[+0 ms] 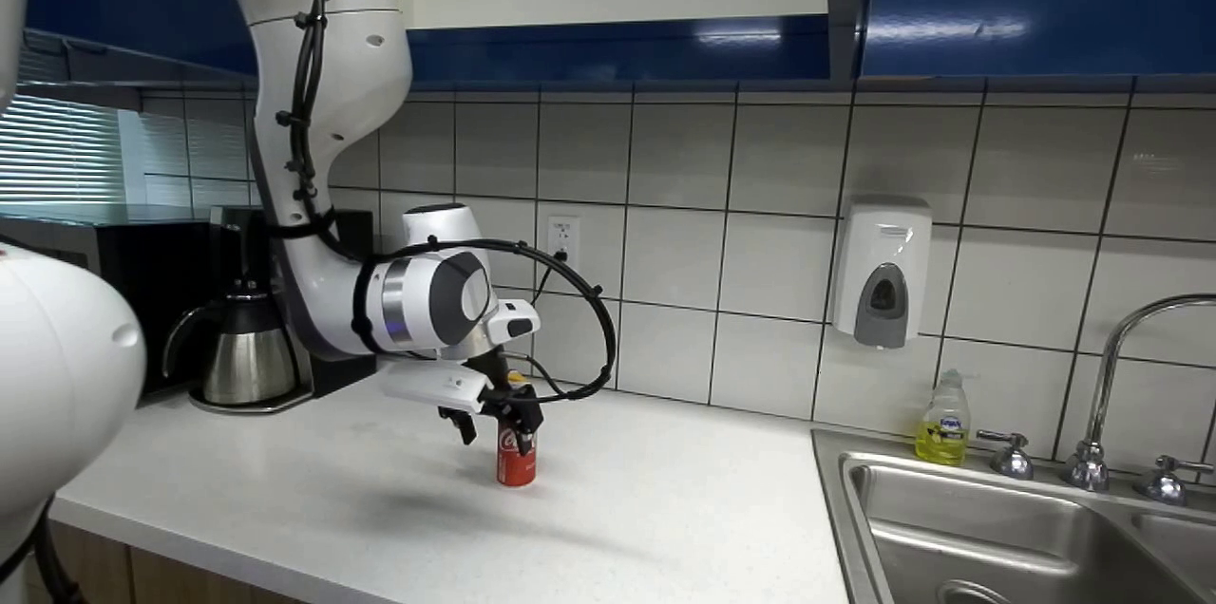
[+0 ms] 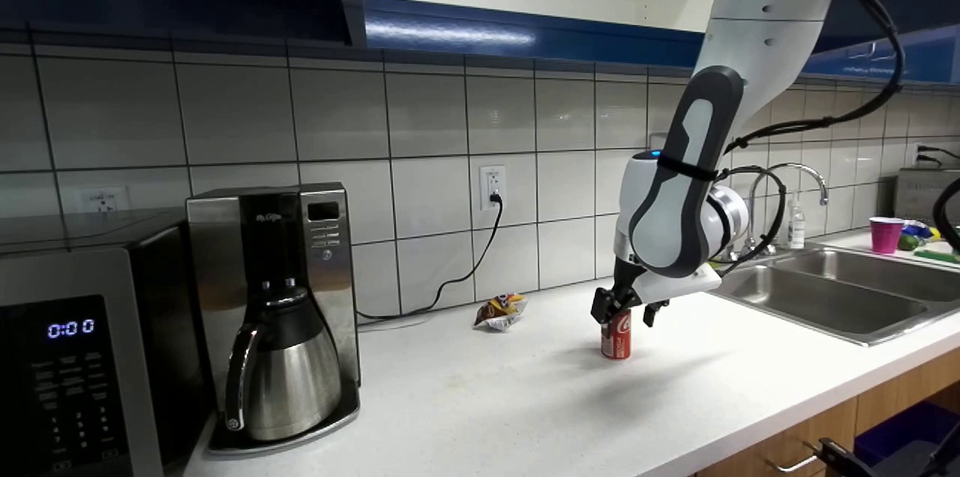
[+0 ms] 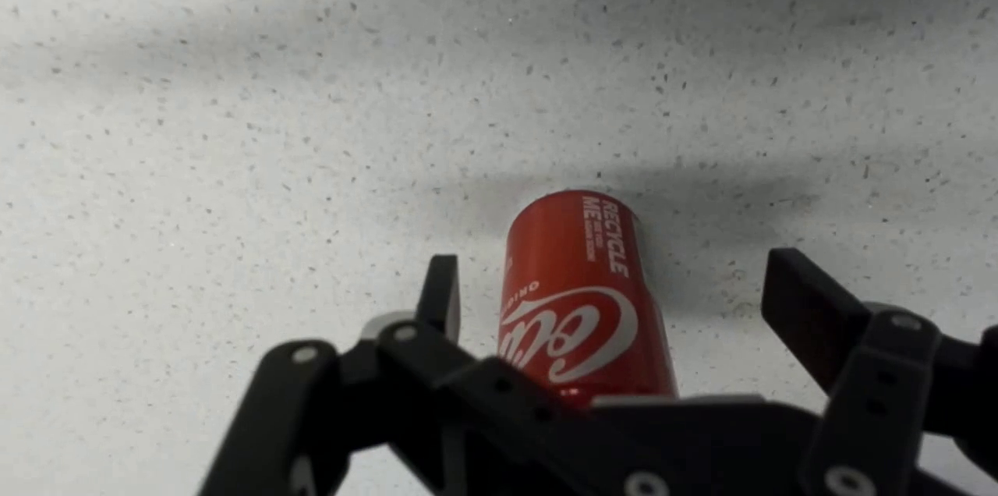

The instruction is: Put the can in the top cabinet

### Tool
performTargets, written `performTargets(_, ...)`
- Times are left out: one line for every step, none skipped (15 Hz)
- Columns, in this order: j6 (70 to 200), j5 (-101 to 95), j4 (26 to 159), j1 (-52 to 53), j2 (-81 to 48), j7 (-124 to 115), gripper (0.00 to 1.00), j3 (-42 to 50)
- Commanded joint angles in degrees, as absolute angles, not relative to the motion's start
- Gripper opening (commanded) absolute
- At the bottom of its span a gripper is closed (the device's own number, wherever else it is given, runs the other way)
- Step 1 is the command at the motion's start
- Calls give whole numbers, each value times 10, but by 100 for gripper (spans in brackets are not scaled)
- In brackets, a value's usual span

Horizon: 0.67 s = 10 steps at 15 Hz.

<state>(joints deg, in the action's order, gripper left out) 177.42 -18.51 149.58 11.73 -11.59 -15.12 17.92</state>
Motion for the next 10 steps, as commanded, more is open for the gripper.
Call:
performTargets(1790, -209, 1475, 170, -143, -197, 100, 226)
performTargets(1793, -209, 1472, 185, -148, -204, 100, 238)
performTargets(1794, -206, 1471, 195, -152, -208, 100, 245)
performTargets(1797, -202, 1470, 205, -156, -211, 100, 253)
performTargets(1799, -201, 1469, 216, -159, -214, 100, 262)
performTargets(1803, -198, 1469, 223, -162, -217, 100, 268)
performTargets(1806, -196, 1470, 230, -163, -219, 100, 274)
performTargets(1810, -194, 1472, 236, -164, -220, 100, 281)
performTargets(1814, -193, 1474, 241, -163, -221, 100, 286)
performTargets(1817, -194, 1475, 248, -163, -222, 100, 295)
